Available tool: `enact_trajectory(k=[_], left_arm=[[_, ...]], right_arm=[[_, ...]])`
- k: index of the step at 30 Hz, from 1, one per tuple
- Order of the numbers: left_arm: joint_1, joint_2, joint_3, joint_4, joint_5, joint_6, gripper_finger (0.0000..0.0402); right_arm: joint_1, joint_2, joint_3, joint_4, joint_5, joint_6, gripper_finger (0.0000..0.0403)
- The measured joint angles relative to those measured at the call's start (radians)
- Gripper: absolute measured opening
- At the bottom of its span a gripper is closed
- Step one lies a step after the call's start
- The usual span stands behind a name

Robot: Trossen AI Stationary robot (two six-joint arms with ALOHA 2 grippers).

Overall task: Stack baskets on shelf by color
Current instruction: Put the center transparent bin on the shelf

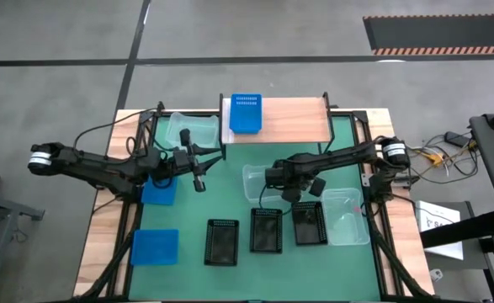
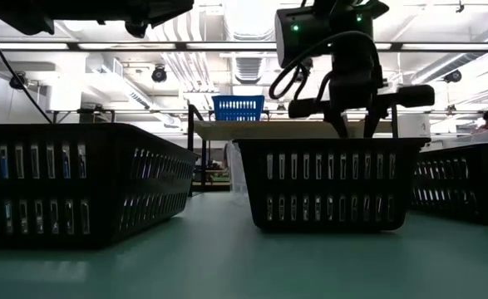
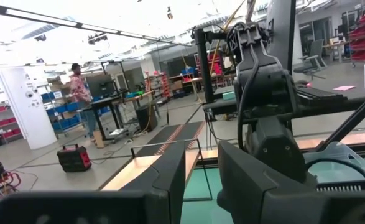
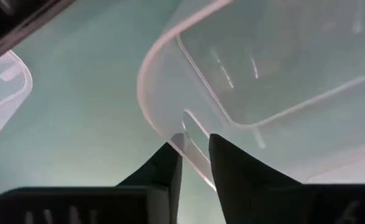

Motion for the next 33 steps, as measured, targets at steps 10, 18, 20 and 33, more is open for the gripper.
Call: enact_trajectory(k=[10, 18, 20, 33], left_arm=[[0.0, 0.003, 0.001, 0.001, 0.0, 0.0, 0.008], [0.0, 0.006, 0.0, -0.001, 0.0, 0.0, 0.008], [0.0, 0.006, 0.001, 0.0, 0.0, 0.0, 0.008], [0.0, 0.007, 0.0, 0.0, 0.0, -0.001, 0.008]], right_arm=[[0.025, -0.032, 0.027, -0.011, -0.015, 0.034, 0.0009], [0.1, -0.075, 0.171, -0.136, -0.086, 0.285, 0.0009], [0.116, -0.076, 0.222, -0.158, -0.127, 0.394, 0.0009], [0.211, -0.076, 0.588, -0.269, -0.336, 1.001, 0.0009]])
